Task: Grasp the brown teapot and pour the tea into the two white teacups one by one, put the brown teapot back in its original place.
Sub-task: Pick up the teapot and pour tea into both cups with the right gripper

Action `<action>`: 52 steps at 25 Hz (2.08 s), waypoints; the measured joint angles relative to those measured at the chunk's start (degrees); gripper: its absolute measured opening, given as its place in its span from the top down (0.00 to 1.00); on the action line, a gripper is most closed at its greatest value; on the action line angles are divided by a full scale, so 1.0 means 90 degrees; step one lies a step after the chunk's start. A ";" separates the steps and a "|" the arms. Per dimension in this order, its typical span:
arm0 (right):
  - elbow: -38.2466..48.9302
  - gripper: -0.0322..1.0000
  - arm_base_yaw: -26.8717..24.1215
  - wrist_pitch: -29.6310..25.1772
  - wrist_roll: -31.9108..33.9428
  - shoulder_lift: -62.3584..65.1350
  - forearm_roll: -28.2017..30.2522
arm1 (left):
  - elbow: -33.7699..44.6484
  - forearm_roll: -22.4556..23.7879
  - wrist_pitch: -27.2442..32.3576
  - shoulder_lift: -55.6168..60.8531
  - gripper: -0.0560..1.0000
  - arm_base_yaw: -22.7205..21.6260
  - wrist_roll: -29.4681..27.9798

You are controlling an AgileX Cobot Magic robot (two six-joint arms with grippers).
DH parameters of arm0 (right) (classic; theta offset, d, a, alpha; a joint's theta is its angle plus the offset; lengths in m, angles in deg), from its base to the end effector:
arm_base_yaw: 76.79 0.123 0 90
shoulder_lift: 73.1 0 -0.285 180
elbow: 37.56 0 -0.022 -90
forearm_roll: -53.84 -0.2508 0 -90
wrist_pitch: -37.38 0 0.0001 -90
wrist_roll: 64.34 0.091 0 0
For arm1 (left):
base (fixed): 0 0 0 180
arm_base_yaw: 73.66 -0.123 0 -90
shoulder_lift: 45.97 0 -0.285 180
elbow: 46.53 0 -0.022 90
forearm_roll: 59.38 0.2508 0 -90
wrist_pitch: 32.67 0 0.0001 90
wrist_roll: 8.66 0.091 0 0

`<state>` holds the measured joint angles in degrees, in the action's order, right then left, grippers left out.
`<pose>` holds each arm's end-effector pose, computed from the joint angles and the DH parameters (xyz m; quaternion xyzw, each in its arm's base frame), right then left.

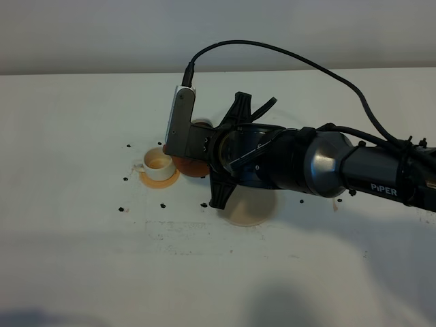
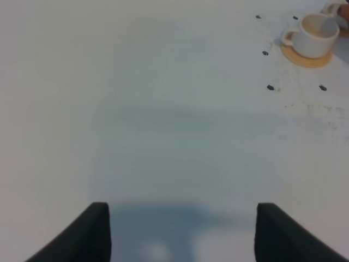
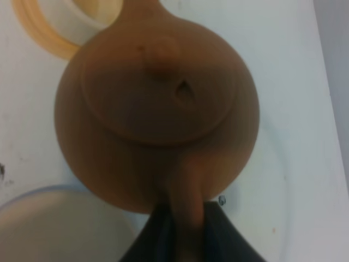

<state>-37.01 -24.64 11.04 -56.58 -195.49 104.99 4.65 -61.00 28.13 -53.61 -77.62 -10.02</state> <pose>0.2886 0.3200 0.1801 -0.6270 0.6836 -0.1295 0.3504 -0.0001 -0.0023 0.2645 -0.0399 0.8634 -0.0027 0.5030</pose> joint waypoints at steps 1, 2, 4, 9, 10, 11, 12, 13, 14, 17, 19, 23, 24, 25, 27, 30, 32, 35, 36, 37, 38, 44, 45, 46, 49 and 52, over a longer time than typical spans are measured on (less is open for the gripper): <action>0.0000 0.88 0.0000 0.0000 0.0000 0.0000 0.0021 | 0.0000 0.0000 0.0000 0.0000 0.44 0.0000 0.0000; 0.0000 0.88 0.0000 0.0006 0.0000 0.0000 0.0052 | 0.0000 0.0000 0.0000 0.0000 0.44 0.0000 0.0000; 0.0000 0.88 0.0000 0.0006 0.0000 0.0000 0.0113 | 0.0000 0.0000 0.0000 0.0000 0.44 0.0000 0.0000; 0.0000 0.88 0.0000 0.0018 0.0000 0.0000 0.0214 | 0.0000 0.0000 0.0000 0.0000 0.44 0.0000 0.0000; 0.0000 0.88 0.0000 0.0020 0.0000 0.0000 0.0229 | 0.0000 0.0000 0.0000 0.0000 0.44 0.0000 0.0000; 0.0000 0.88 0.0000 0.0025 0.0000 0.0000 0.0243 | 0.0000 0.0000 0.0000 0.0000 0.44 0.0000 0.0000; 0.0000 0.88 0.0000 0.0033 0.0000 0.0000 0.0262 | 0.0000 0.0000 0.0000 0.0000 0.44 0.0000 0.0000; 0.0000 0.88 0.0000 0.0055 0.0000 0.0000 0.0288 | 0.0000 0.0000 0.0000 0.0000 0.44 0.0000 0.0000; 0.0000 0.88 0.0000 0.0066 0.0000 0.0000 0.0299 | 0.0000 0.0000 0.0000 0.0000 0.44 0.0000 0.0000; 0.0000 0.88 0.0000 0.0091 -0.0019 0.0000 0.0361 | 0.0000 0.0000 0.0000 0.0000 0.44 0.0000 0.0000; 0.0000 0.88 0.0000 0.0103 -0.0019 0.0000 0.0423 | 0.0000 0.0000 0.0000 0.0000 0.44 0.0000 0.0006; 0.0000 0.88 0.0000 0.0118 -0.0019 0.0000 0.0502 | 0.0000 0.0000 0.0000 0.0000 0.44 0.0000 0.0006; 0.0000 0.88 0.0000 0.0118 -0.0019 0.0000 0.0517 | 0.0000 0.0000 0.0000 0.0000 0.44 0.0000 0.0006; 0.0000 0.88 0.0000 0.0118 -0.0025 0.0000 0.0531 | 0.0000 0.0000 0.0000 0.0000 0.44 0.0000 0.0006; 0.0000 0.88 0.0000 0.0118 -0.0078 0.0000 0.0555 | 0.0000 0.0000 0.0000 0.0000 0.44 0.0000 0.0006; 0.0000 0.88 0.0000 0.0118 -0.0163 0.0000 0.0578 | 0.0000 0.0000 0.0000 0.0000 0.44 0.0000 0.0006; 0.0000 0.88 0.0000 0.0118 -0.0169 0.0000 0.0612 | 0.0000 0.0000 0.0000 0.0000 0.44 0.0000 0.0006; 0.0000 0.88 0.0000 0.0118 -0.0176 0.0000 0.0706 | 0.0000 0.0000 0.0000 0.0000 0.44 0.0000 0.0006; 0.0000 0.88 0.0000 0.0118 -0.0176 0.0000 0.0745 | 0.0000 0.0000 0.0000 0.0000 0.44 0.0000 0.0006; 0.0000 0.88 0.0000 0.0112 -0.0176 0.0000 0.0775 | 0.0000 0.0000 0.0000 0.0000 0.44 0.0000 0.0006; 0.0000 0.88 0.0000 0.0111 -0.0176 0.0000 0.0795 | 0.0000 0.0000 0.0000 0.0000 0.44 0.0000 0.0006; 0.0000 0.88 0.0000 -0.0040 -0.0182 0.0000 0.0852 | 0.0000 0.0000 0.0000 0.0000 0.44 0.0000 0.0006; 0.0000 0.88 0.0000 -0.0065 -0.0182 0.0000 0.0852 | 0.0000 0.0000 0.0000 0.0000 0.44 0.0000 0.0000; 0.0000 0.88 0.0000 -0.0085 -0.0182 0.0000 0.0852 | 0.0000 0.0000 0.0000 0.0000 0.44 0.0000 0.0000; 0.0000 0.88 0.0048 -0.0141 -0.0182 0.0000 0.0883 | 0.0000 0.0000 0.0000 0.0000 0.44 0.0000 0.0000; 0.0000 0.88 0.0111 -0.0141 -0.0182 0.0000 0.0925 | 0.0000 0.0000 0.0000 0.0000 0.44 0.0000 0.0000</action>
<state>-37.01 -23.64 9.77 -58.22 -195.49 113.32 4.65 -61.00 28.13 -53.61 -77.62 -10.01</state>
